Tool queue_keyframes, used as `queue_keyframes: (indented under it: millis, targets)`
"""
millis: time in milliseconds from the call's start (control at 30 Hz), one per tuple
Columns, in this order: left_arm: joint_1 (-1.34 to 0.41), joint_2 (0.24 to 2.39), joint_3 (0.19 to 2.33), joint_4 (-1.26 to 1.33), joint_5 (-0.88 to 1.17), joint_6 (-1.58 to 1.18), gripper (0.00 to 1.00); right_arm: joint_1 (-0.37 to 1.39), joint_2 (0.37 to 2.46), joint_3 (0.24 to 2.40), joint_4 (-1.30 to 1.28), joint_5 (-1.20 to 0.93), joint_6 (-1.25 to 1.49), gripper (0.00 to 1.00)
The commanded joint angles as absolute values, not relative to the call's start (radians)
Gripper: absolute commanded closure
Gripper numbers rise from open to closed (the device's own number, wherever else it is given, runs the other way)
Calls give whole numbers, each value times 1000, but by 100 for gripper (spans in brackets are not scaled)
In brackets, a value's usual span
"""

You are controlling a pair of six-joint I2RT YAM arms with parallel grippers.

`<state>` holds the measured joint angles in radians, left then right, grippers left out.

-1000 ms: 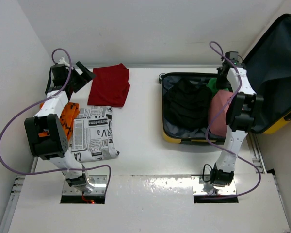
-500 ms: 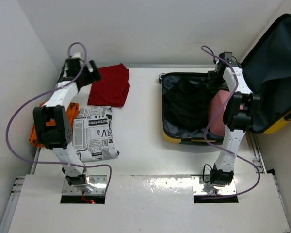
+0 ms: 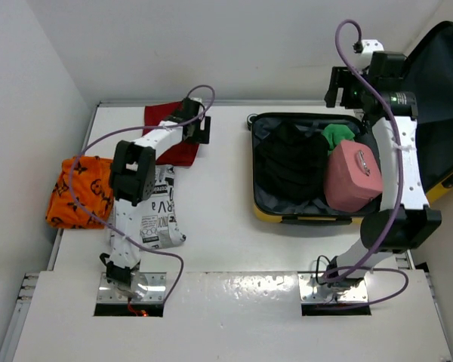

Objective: Pack the luggage

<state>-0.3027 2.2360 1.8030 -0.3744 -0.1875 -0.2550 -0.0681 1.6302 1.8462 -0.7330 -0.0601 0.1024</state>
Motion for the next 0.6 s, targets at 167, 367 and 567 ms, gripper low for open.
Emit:
queue_keyframes:
  millis: [167,367,567]
  targets:
    - [-290,2359,1877,-436,-267,-253,4,-84,1539,1700,-759,-80,137,21]
    - [-261,2385,1855,-445,-94,-264,66,-100,1485,1661,-775,-92,147,31]
    - [-241,2248,1725,-307,136,-354,97,-115,1425,1625,-775,-95,166,35]
